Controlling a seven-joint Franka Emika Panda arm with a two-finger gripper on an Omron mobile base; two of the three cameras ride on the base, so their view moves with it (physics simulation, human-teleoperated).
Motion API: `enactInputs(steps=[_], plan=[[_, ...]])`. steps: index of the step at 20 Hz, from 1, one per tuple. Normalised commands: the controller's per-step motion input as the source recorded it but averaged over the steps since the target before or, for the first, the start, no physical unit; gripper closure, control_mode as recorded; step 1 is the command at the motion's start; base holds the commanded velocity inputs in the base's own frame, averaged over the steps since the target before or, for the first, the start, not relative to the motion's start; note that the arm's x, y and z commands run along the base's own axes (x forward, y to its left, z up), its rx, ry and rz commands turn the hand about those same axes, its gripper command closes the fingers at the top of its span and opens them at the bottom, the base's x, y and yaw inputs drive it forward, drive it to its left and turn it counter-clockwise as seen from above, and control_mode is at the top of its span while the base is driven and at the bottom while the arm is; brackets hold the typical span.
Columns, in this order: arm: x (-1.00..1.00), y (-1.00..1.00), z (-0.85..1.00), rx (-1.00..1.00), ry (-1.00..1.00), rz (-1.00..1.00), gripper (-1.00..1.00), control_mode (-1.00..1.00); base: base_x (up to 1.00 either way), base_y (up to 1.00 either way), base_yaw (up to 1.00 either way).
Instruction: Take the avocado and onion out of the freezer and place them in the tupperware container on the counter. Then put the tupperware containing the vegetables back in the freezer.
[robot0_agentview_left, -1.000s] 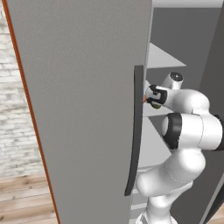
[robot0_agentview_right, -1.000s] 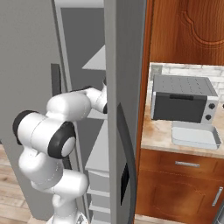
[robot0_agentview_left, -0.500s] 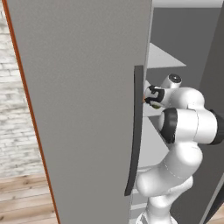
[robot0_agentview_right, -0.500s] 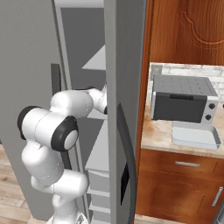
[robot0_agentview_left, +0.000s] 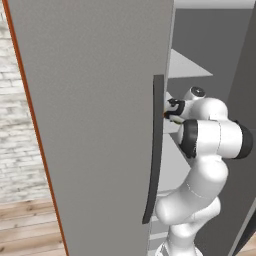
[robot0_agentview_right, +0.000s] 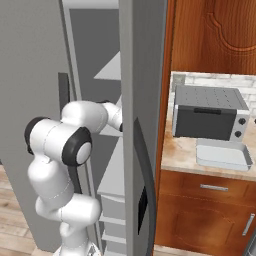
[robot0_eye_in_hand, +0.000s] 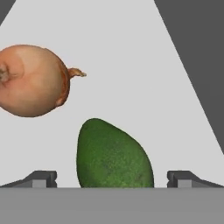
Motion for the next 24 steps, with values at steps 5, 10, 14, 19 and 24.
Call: enactInputs(steps=[5,10,14,19,24], plan=[[0.15,0.00,-0.10,0.00,0.00,0.00,-1.00,-1.00,0.00,0.00,0.00],[0.07,0.00,-0.06,0.00,0.01,0.00,1.00,-1.00,0.00,0.00,0.00],[0.04,0.00,-0.02,0.00,0.01,0.00,1.00,-1.00,0.00,0.00,0.00],[-0.03,0.00,0.00,0.00,-0.01,0.00,1.00,-1.00,0.00,0.00,0.00],[-0.46,0.12,0.17,0.00,-0.11,0.00,1.00,-1.00,0.00,0.00,0.00]])
